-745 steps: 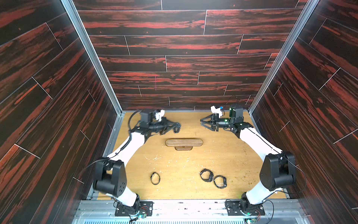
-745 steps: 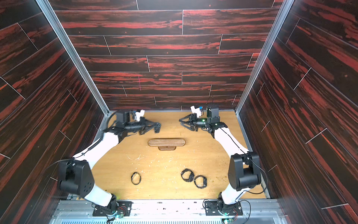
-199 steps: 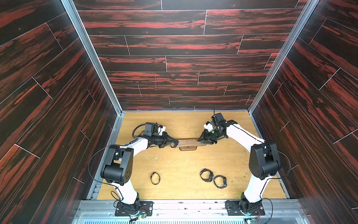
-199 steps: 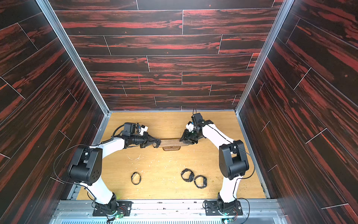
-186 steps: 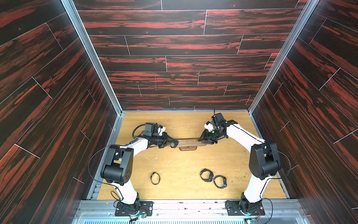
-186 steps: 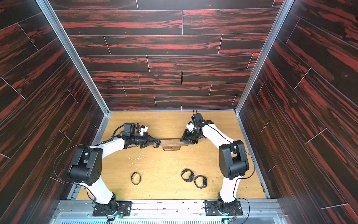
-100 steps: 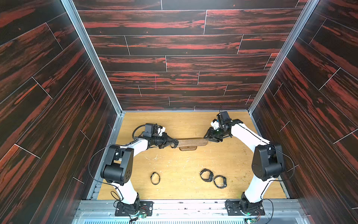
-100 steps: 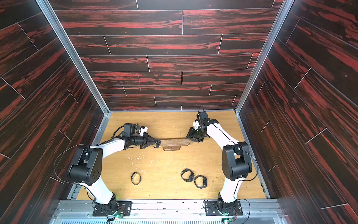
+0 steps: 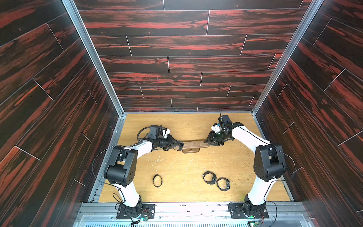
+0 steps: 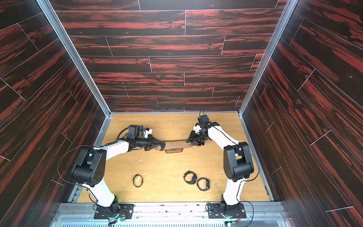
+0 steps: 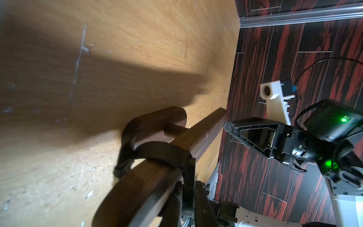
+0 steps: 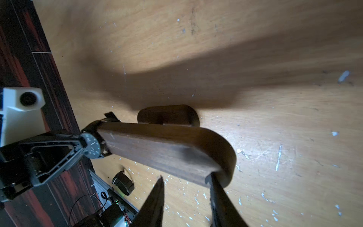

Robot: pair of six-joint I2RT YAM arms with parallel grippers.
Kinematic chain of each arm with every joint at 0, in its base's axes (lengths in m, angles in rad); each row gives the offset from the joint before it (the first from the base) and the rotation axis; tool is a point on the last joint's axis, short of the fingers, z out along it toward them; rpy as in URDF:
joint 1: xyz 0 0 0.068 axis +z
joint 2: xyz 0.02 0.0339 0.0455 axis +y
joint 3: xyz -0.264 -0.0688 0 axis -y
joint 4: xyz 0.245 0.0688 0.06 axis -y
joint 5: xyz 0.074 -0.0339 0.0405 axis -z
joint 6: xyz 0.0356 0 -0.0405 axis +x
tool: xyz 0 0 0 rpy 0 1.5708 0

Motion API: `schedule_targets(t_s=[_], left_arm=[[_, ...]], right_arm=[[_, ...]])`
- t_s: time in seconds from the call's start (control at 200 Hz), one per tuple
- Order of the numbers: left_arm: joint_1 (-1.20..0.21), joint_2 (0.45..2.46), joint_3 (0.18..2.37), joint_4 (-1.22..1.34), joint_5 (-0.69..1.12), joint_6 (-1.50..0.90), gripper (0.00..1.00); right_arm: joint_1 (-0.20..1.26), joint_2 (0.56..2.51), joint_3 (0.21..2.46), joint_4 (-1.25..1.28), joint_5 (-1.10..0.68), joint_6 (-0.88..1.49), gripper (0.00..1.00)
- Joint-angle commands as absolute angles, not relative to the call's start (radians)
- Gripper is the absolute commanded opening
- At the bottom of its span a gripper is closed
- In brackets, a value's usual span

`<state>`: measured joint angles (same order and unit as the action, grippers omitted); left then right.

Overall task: Place watch on stand
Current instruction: Place the watch on the stand.

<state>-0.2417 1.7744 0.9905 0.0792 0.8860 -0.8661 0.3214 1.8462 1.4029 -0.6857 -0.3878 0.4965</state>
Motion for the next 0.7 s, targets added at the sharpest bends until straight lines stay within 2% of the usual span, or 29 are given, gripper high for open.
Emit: schedule_targets(t_s=[0.0,0.541,0.696], left_arm=[[-0.259,1.788,1.022,0.093,0.879,-0.87,0.15],[-0.302,1.835,1.049,0.128,0.86,-0.902,0.16],[-0.313,1.835,1.051,0.132,0.851,-0.906,0.26]], right_arm=[[0.331,1.864,1.391,-0.683,-0.413,0.503,0.4],[0.338,1.839,1.352,-0.667,-0.41,0.509,0.38],[0.339,1.823,1.329,-0.657,-0.403,0.511,0.38]])
